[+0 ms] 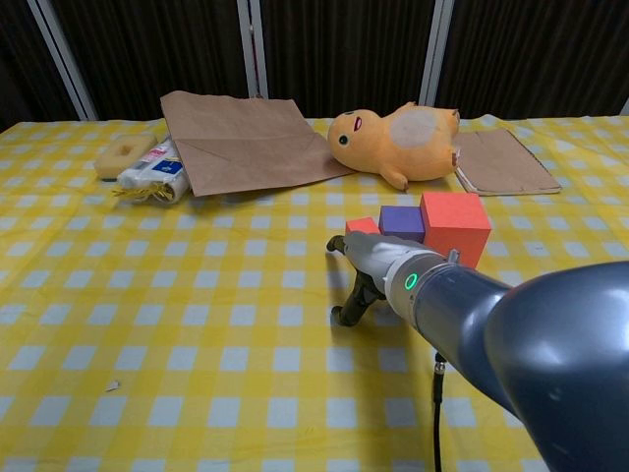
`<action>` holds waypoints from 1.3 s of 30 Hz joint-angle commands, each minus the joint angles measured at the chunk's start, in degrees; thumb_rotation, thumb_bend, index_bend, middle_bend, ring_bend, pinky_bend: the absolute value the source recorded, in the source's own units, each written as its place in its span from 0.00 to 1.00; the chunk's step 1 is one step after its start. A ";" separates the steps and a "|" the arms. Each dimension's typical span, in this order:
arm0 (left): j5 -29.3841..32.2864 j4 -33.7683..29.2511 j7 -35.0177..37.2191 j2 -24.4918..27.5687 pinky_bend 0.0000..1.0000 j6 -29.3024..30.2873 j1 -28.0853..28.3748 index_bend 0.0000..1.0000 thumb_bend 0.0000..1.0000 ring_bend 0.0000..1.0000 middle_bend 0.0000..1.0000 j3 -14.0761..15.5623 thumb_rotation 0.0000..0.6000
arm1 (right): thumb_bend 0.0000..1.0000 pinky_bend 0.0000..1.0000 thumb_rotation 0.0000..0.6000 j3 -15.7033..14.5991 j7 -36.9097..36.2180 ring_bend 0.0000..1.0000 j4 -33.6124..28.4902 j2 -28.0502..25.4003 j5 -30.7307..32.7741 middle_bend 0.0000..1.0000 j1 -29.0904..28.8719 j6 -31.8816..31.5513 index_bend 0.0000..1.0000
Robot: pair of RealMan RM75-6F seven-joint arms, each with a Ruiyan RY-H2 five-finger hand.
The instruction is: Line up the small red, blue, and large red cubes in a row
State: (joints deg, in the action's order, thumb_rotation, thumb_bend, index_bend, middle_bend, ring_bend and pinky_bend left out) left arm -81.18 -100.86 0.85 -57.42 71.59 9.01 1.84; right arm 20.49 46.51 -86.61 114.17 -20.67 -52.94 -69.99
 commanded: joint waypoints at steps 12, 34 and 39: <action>-0.06 -0.06 0.76 0.30 0.00 -0.28 0.10 0.00 0.00 0.00 0.00 0.06 1.00 | 0.50 1.00 1.00 1.30 -0.38 1.00 4.36 1.63 -0.30 1.00 -0.20 0.41 0.00; -0.16 -0.29 0.19 0.19 0.00 -0.13 0.03 0.00 0.00 0.00 0.00 0.18 1.00 | 0.50 1.00 1.00 1.15 -0.55 1.00 3.95 0.58 -2.04 1.00 2.67 -2.12 0.00; -0.10 -0.33 0.05 0.18 0.00 -0.10 0.02 0.00 0.00 0.00 0.00 0.16 1.00 | 0.50 1.00 1.00 0.94 -0.28 1.00 2.33 -0.16 -2.14 1.00 3.27 -2.08 0.00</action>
State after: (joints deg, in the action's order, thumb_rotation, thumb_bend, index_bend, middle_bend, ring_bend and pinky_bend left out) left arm -81.29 -101.20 0.89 -57.24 71.49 9.04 2.00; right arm 21.54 46.15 -83.92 114.20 -22.75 -49.84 -72.10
